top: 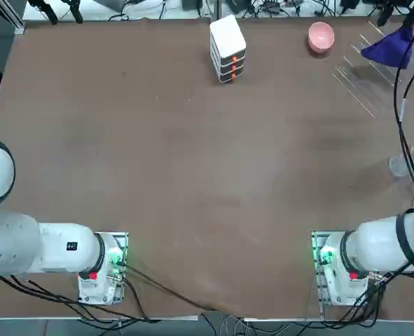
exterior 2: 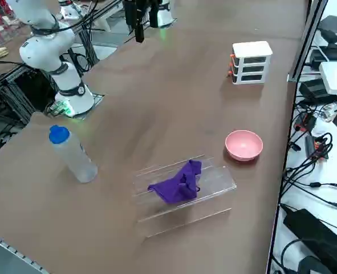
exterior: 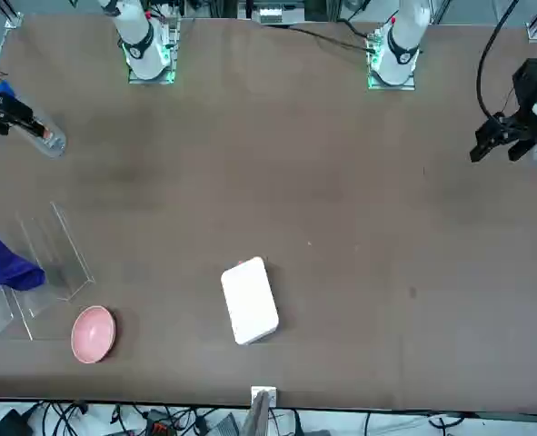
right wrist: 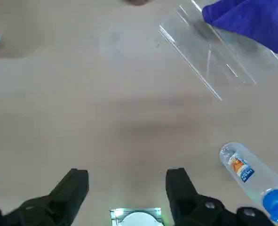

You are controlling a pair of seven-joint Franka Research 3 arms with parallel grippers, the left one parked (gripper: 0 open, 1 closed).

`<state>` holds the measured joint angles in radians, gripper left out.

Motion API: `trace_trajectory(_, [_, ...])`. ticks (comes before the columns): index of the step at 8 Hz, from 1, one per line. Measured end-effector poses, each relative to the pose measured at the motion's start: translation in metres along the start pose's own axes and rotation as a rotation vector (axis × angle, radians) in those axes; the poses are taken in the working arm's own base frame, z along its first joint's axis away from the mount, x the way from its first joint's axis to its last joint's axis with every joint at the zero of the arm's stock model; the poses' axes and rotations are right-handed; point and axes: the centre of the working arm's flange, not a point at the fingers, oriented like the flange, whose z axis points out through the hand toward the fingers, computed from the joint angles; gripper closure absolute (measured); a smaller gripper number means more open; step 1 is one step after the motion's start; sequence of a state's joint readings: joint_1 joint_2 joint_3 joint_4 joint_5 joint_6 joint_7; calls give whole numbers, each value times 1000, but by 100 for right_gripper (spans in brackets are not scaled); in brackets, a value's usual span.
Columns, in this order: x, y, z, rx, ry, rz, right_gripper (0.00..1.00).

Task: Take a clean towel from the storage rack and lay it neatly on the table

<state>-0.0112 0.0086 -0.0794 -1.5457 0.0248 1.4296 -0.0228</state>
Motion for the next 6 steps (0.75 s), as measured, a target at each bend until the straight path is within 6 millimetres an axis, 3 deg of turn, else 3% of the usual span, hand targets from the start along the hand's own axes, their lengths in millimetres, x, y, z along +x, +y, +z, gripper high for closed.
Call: trace_trajectory(6, [-7,-3,9,-12,-80,-6,0])
